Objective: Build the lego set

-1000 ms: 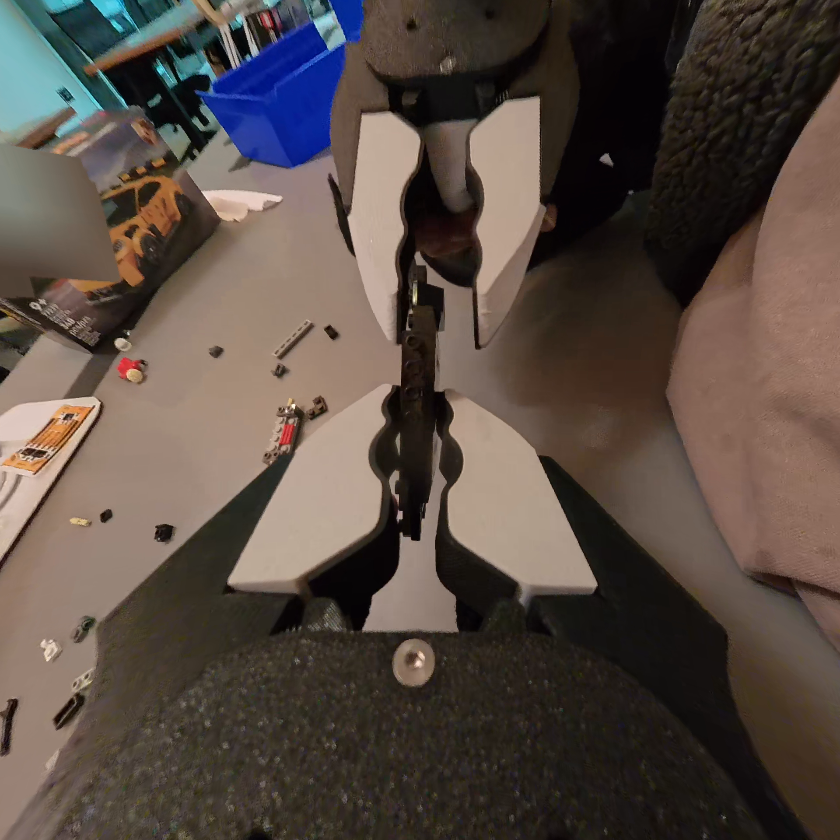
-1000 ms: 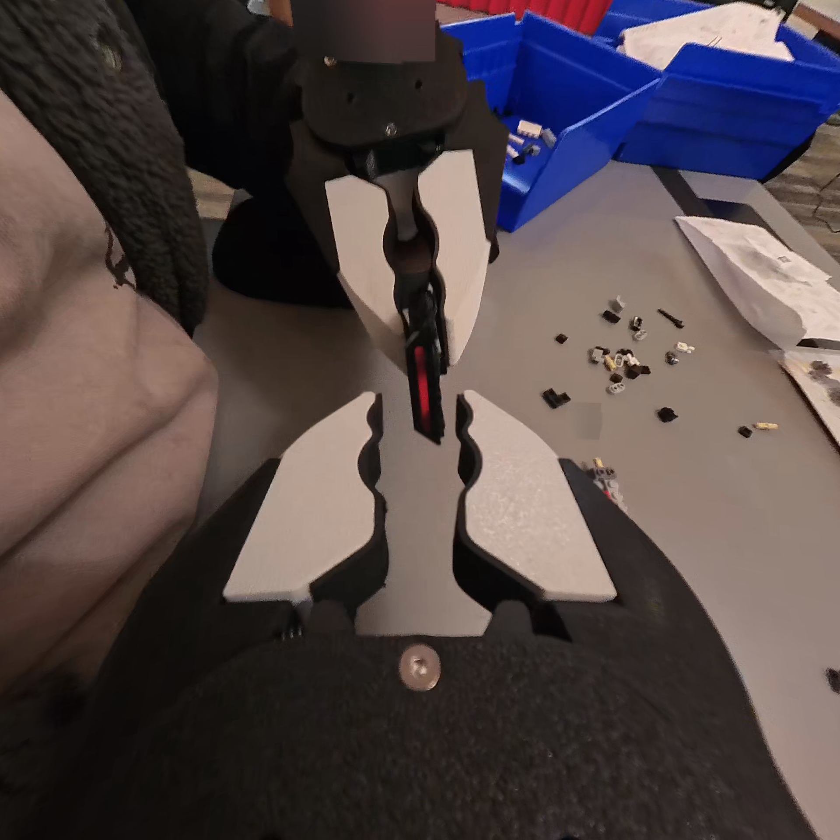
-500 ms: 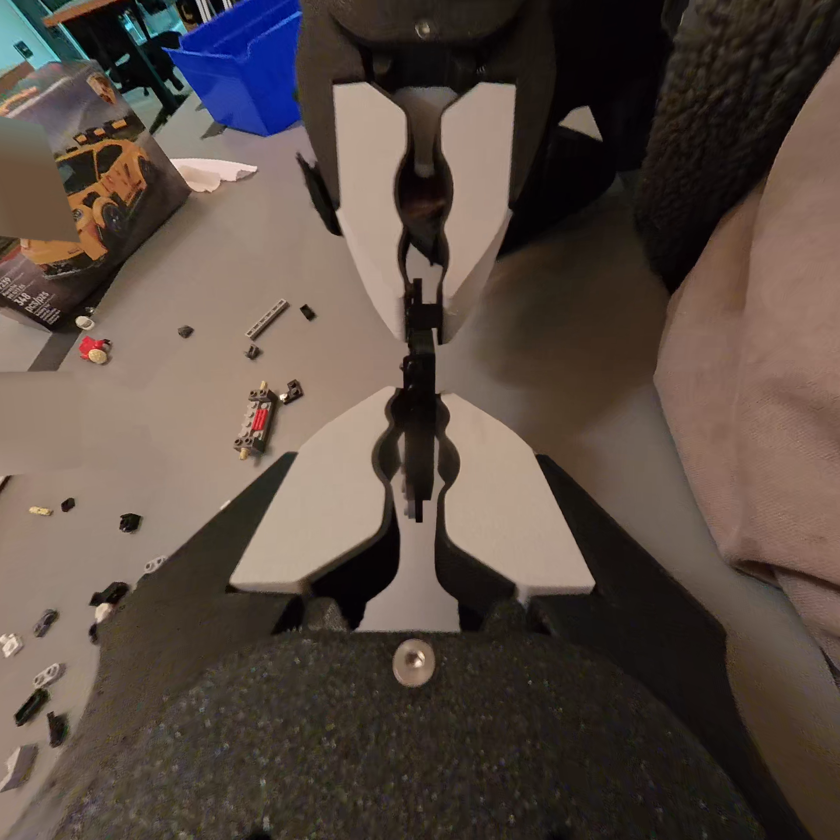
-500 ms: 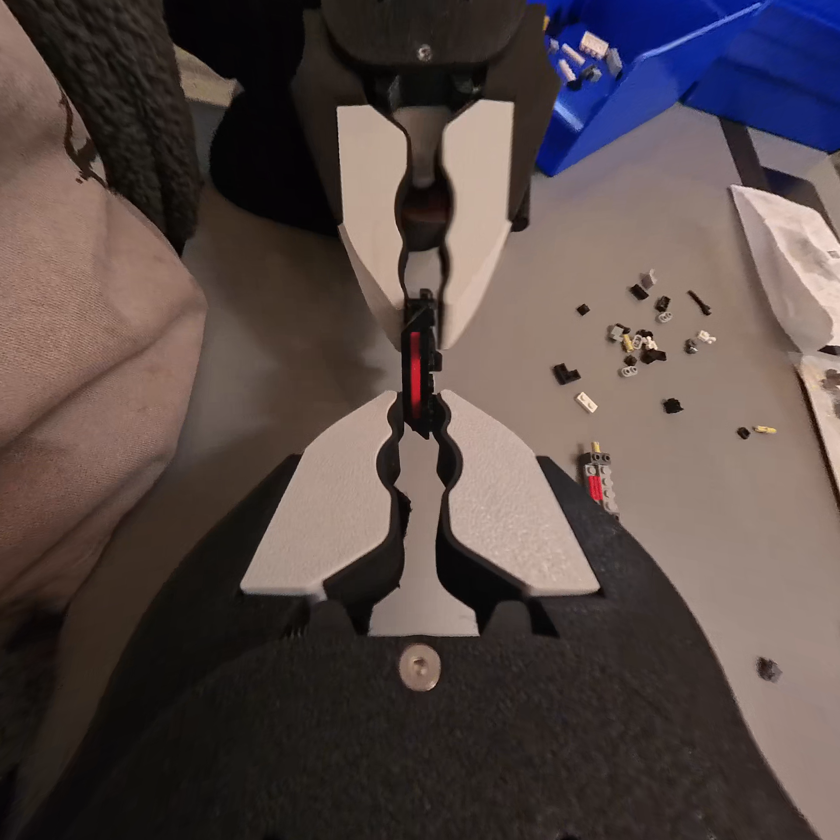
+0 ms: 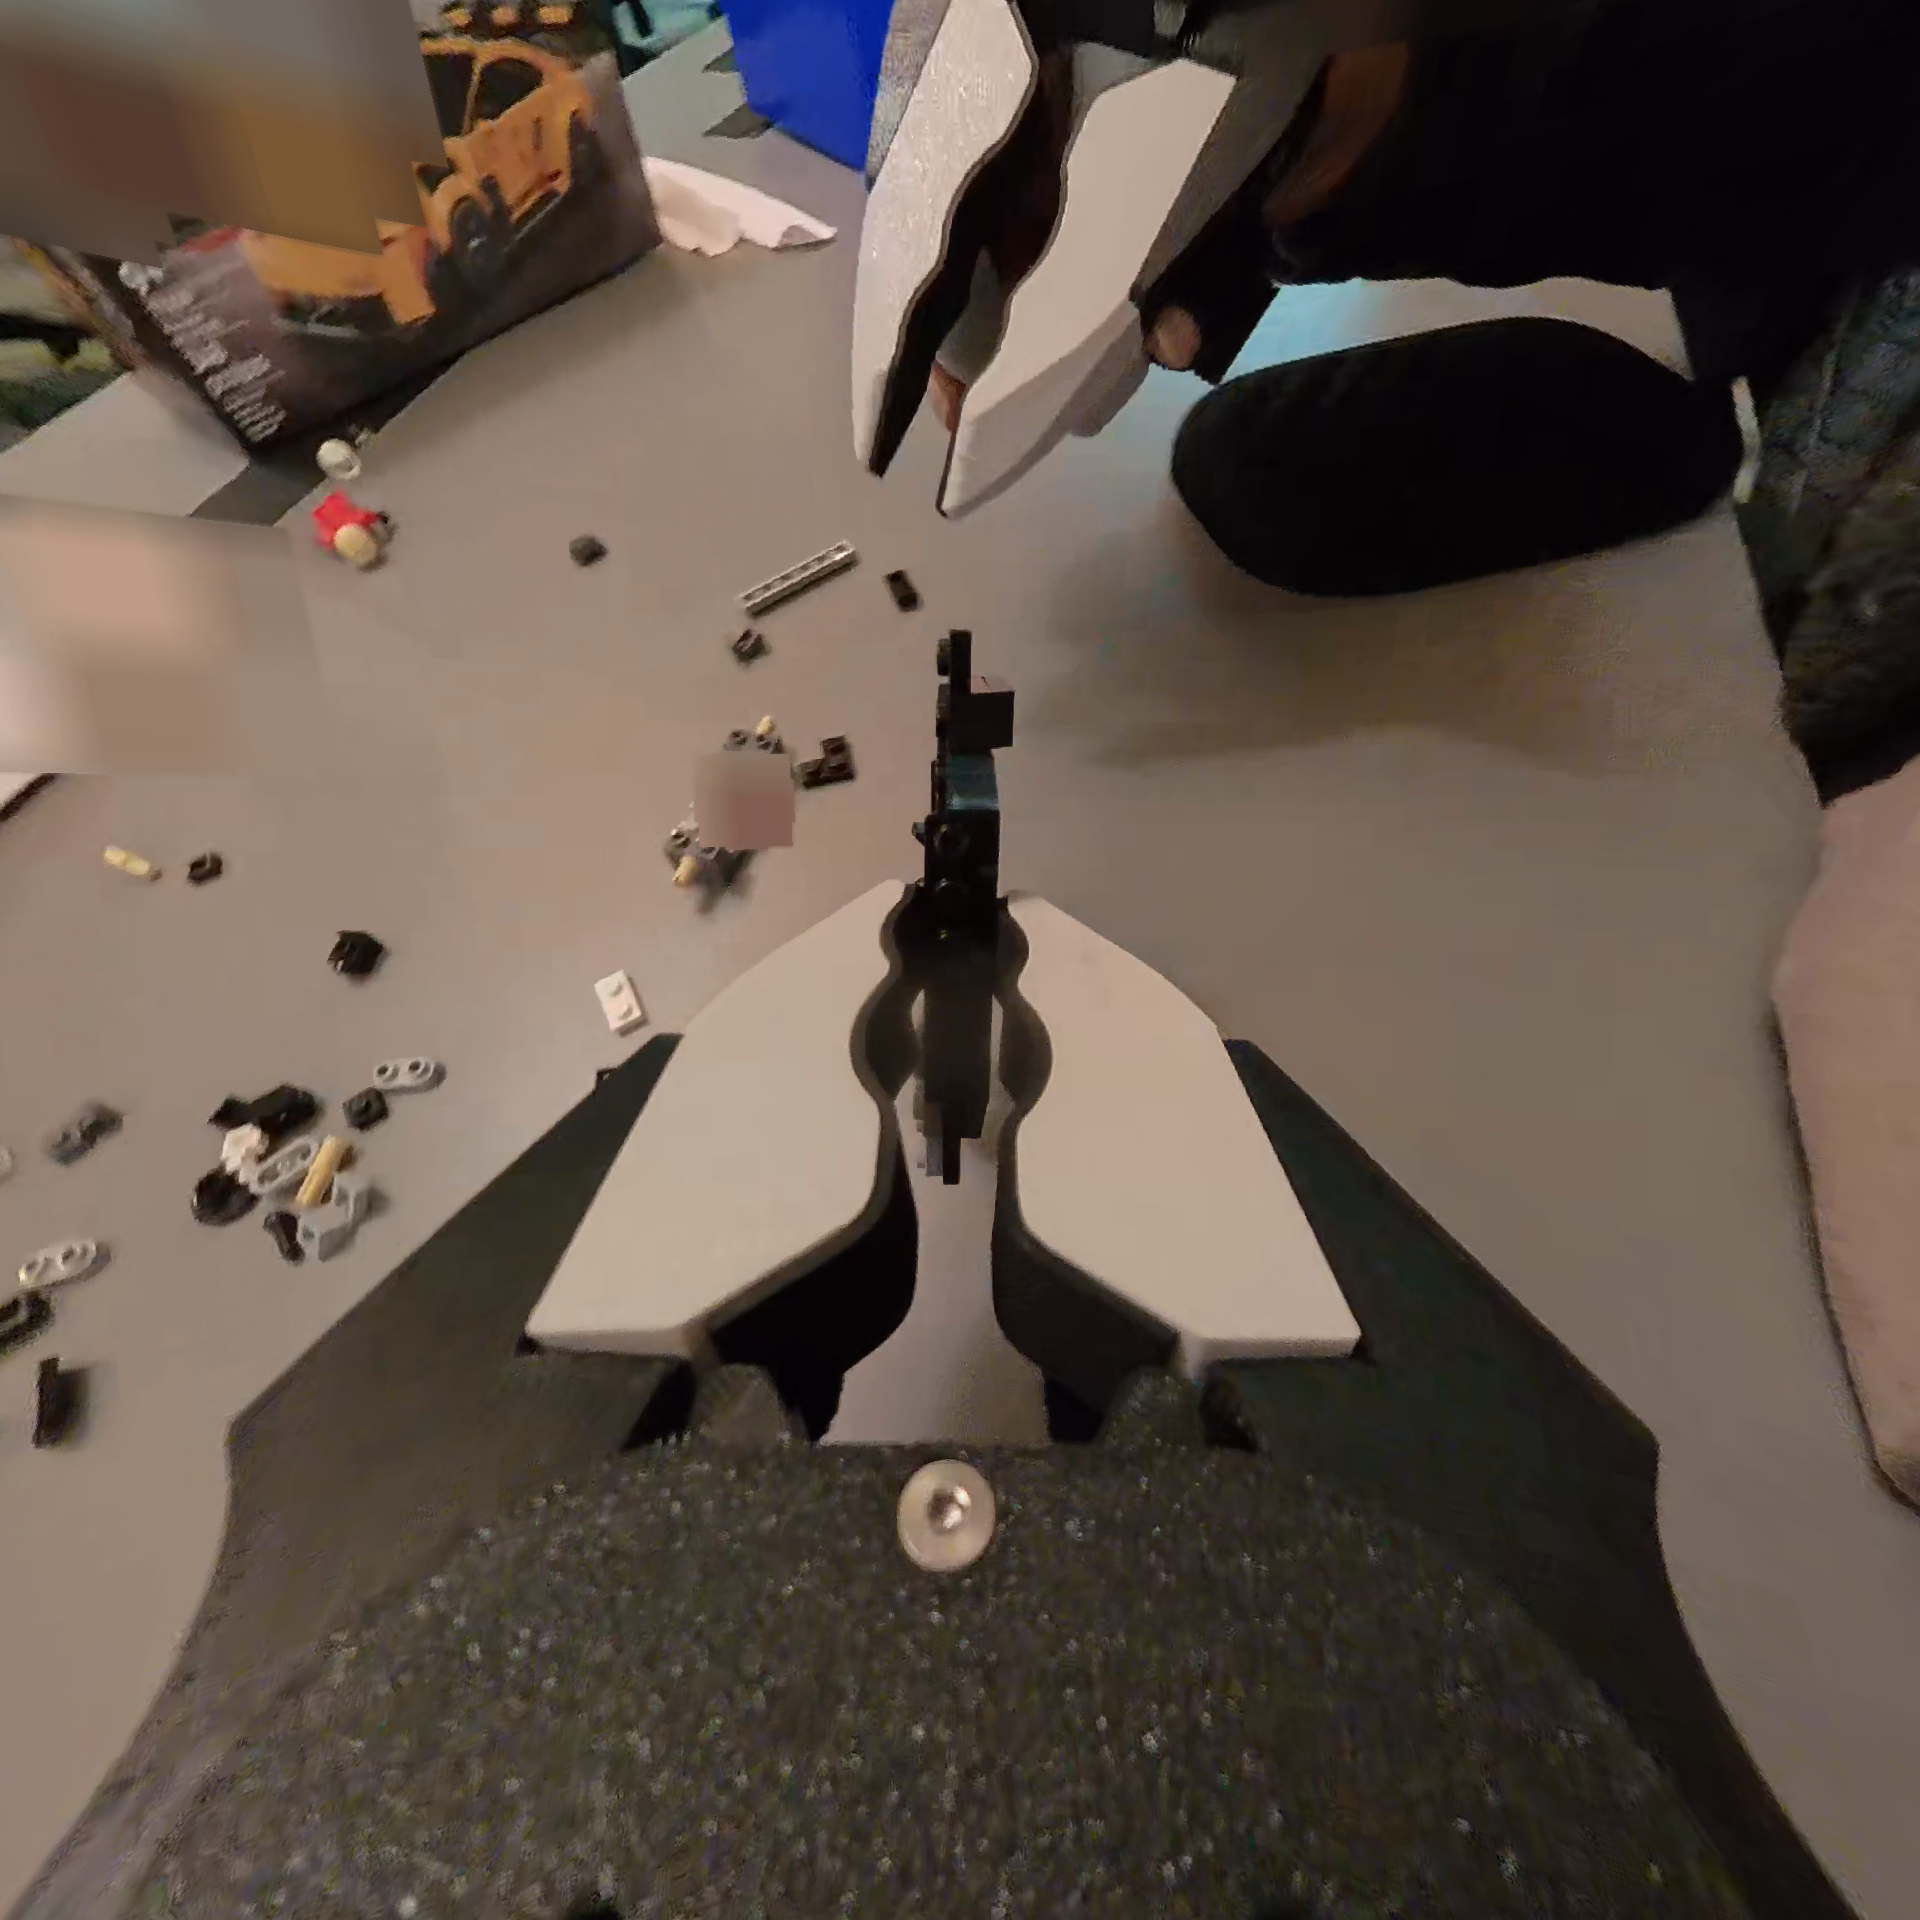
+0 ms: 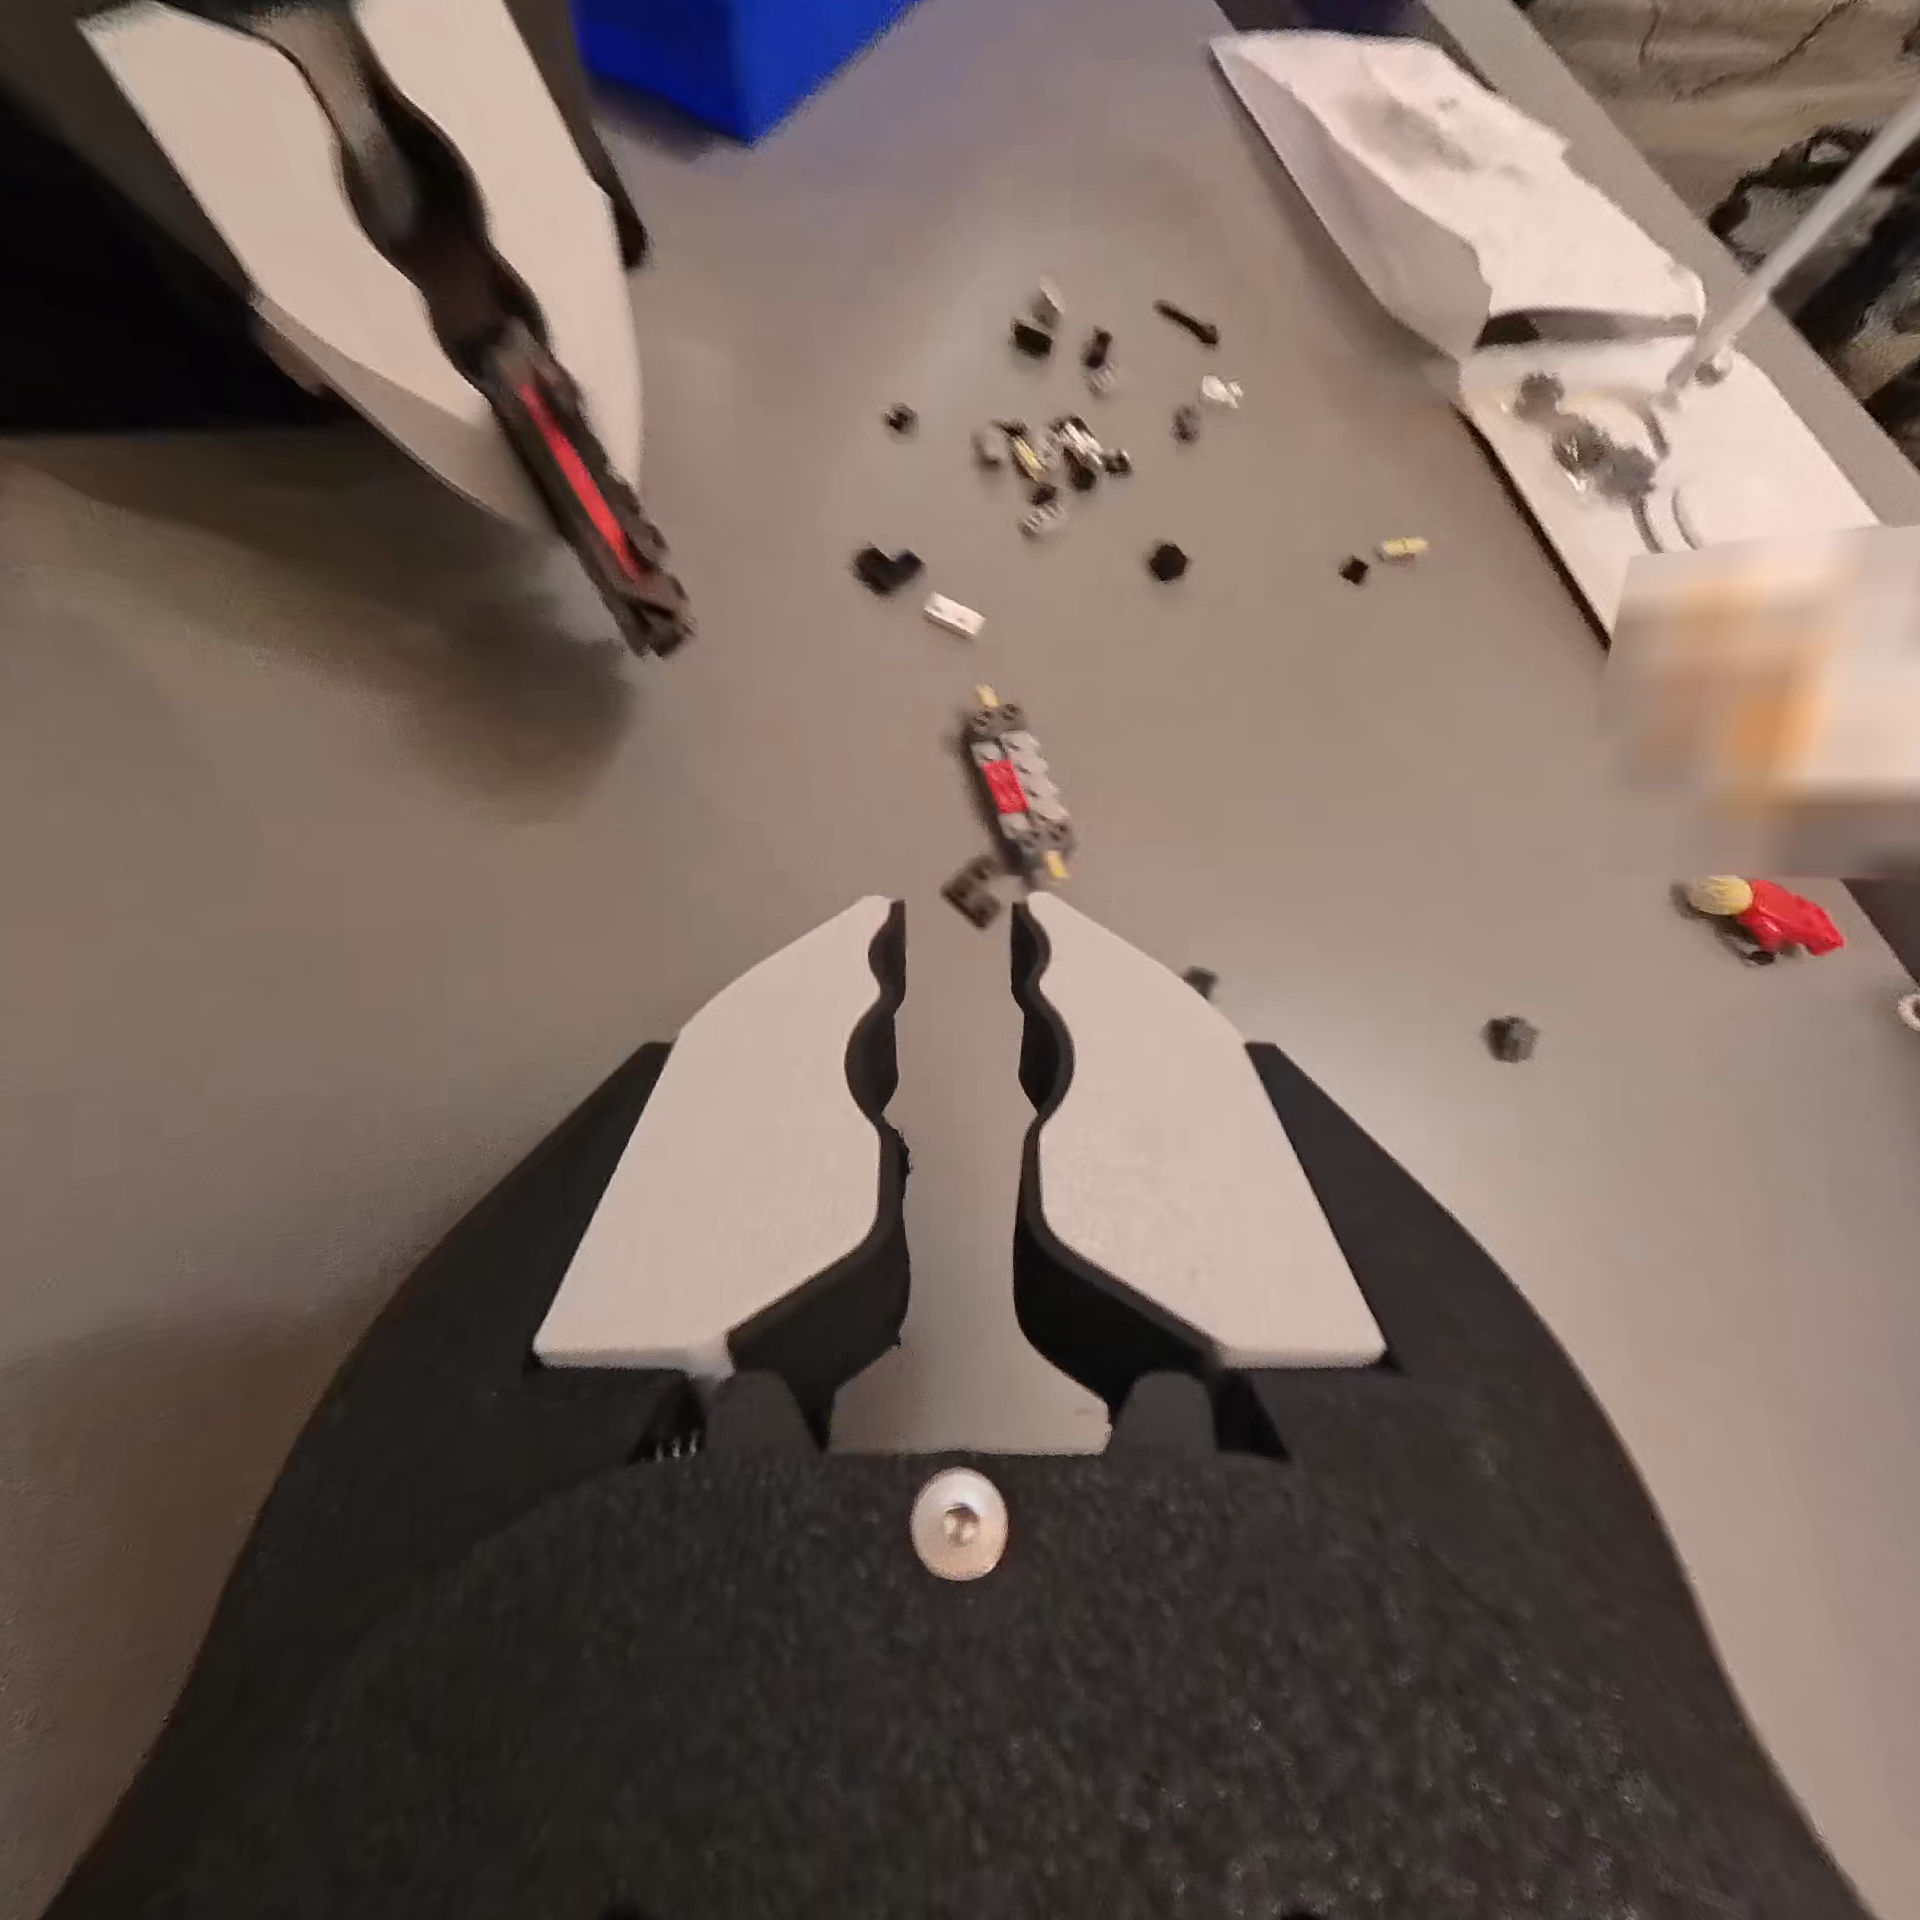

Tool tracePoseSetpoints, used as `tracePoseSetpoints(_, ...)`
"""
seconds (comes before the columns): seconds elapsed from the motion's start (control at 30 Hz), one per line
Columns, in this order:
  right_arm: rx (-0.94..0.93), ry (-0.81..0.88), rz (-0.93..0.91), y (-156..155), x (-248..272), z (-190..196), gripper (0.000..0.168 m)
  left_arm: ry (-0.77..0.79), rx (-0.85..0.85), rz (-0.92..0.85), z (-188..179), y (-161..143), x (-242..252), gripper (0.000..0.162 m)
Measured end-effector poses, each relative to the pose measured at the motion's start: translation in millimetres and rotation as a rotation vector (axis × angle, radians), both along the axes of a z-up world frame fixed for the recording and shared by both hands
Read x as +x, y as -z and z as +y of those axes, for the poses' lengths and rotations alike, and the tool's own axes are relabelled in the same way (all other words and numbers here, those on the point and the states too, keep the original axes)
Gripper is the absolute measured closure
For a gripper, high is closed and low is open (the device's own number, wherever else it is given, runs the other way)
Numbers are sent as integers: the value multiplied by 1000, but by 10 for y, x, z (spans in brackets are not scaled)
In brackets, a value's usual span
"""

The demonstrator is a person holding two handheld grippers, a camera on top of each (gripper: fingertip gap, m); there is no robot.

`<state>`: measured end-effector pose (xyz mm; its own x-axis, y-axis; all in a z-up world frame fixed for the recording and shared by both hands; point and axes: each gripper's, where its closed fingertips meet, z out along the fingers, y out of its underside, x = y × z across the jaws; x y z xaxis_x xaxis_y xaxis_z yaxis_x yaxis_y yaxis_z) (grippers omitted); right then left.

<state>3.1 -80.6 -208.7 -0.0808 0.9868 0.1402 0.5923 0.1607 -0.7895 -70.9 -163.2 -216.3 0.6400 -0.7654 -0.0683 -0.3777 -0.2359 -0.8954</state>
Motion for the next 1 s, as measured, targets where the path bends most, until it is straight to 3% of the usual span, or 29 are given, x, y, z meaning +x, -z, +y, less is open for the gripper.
tracePoseSetpoints(0.13, -23, -68, -124, 293, -255, 194, 142, -84, -39, 1, 94, 47, -139, 151)
tracePoseSetpoints(0.3, -67, -169, -264, 599, -550, 236, 137, -198, 11, 178, 189, 130, -356, 151)
tracePoseSetpoints(0.4, -72, -208, -288, 618, -653, 227, 155, -225, 9, 186, 214, 143, -412, 150)
tracePoseSetpoints(0.43, -46, -211, -286, 601, -685, 239, 168, -237, 9, 188, 226, 142, -436, 150)
tracePoseSetpoints(0.6, 20, -223, -300, 531, -738, 192, 168, -263, -3, 175, 248, 142, -499, 150)
tracePoseSetpoints(0.7, 49, -154, -278, 468, -747, 369, 146, -274, -2, 169, 250, 131, -513, 150)
tracePoseSetpoints(0.8, -43, -7, -300, 498, -753, 684, 129, -301, -14, 157, 264, 121, -541, 151)
tracePoseSetpoints(0.9, -139, 83, -349, 671, -813, 777, 124, -302, -157, -5, 224, 99, -492, 150)
tracePoseSetpoints(1.0, -127, 126, -356, 717, -900, 831, 146, -253, -405, -317, 152, 33, -375, 151)
